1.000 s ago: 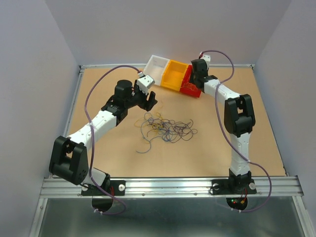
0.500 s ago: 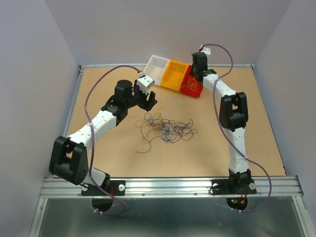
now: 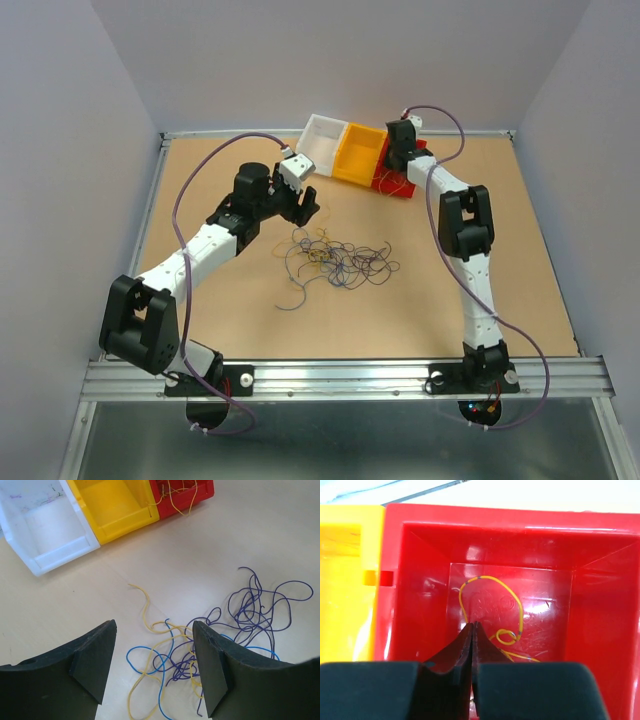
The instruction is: Untangle the cables
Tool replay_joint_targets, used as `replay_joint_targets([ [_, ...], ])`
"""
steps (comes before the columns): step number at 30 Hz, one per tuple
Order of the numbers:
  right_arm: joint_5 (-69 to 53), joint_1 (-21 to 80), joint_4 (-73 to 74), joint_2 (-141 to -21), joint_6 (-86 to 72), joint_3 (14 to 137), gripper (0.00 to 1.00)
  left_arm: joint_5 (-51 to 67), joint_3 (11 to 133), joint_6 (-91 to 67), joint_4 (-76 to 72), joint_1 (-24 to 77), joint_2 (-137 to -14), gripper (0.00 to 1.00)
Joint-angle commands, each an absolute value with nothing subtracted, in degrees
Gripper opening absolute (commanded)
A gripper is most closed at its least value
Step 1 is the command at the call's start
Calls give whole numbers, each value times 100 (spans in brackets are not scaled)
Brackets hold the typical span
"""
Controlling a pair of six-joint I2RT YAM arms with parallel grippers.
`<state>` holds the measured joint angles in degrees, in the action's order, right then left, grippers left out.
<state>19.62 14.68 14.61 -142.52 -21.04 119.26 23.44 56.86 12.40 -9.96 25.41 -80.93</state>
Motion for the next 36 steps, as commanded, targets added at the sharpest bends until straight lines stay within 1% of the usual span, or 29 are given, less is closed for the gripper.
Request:
replay_joint_targets([
  [1, 2048, 1468, 1441, -13527, -2118, 11866, 7, 2303, 5880, 1310, -1099, 2575, -8042, 74],
  [5, 2135, 1468, 1433, -13026, -2031, 11567, 15, 2285, 5880, 1301, -1099, 2575, -8025, 74],
  [7, 2188, 1468, 1406, -12763, -2030, 11321, 22, 2259, 5880, 1310, -1099, 2575, -8024, 74],
  [8, 2206, 1468, 1389, -12683, -2048, 11172, 28, 2250, 5871, 1310, -1107, 2584, -8024, 74],
  [10, 2223, 1468, 1354, -12482, -2039, 11031, 37, 2241, 5871, 1310, -1107, 2584, -8016, 74],
  [11, 2180, 1468, 1319, -12420, -2039, 10952, 47, 2241, 5871, 1310, -1116, 2593, -8016, 74],
  [13, 2110, 1485, 1257, -12253, -2030, 10680, 59, 2215, 5871, 1309, -1116, 2593, -8007, 74],
  [16, 1951, 1512, 1108, -11822, -2030, 10258, 67, 2206, 5854, 1309, -1125, 2593, -7989, 74],
  [18, 1977, 1573, 1037, -11401, -2179, 9722, 71, 2197, 5854, 1318, -1134, 2584, -7981, 74],
  [19, 2021, 1669, 1020, -11260, -2241, 9521, 76, 2180, 5845, 1310, -1134, 2593, -7980, 74],
  [20, 2082, 1731, 1011, -11137, -2346, 9188, 83, 2197, 5853, 1310, -1134, 2601, -7980, 74],
  [21, 2318, 1792, 959, -10901, -2390, 9002, 95, 2189, 5854, 1318, -1134, 2602, -7989, 74],
  [23, 2574, 2011, 940, -10723, -2583, 8729, 100, 2180, 5854, 1318, -1134, 2610, -7989, 74],
  [26, 2742, 2179, 757, -10460, -2742, 8184, 100, 2171, 5854, 1327, -1142, 2610, -7989, 74],
  [29, 2734, 2302, 467, -10397, -2821, 7779, 95, 2162, 5854, 1327, -1134, 2619, -7981, 74],
  [30, 2707, 2320, 422, -10424, -2847, 7735, 92, 2162, 5854, 1318, -1134, 2610, -7980, 74],
  [32, 2707, 2355, 378, -10581, -2892, 7752, 89, 2153, 5845, 1318, -1134, 2619, -7972, 74],
  [36, 2751, 2364, 246, -10845, -2997, 7848, 78, 2136, 5845, 1318, -1134, 2628, -7963, 74],
])
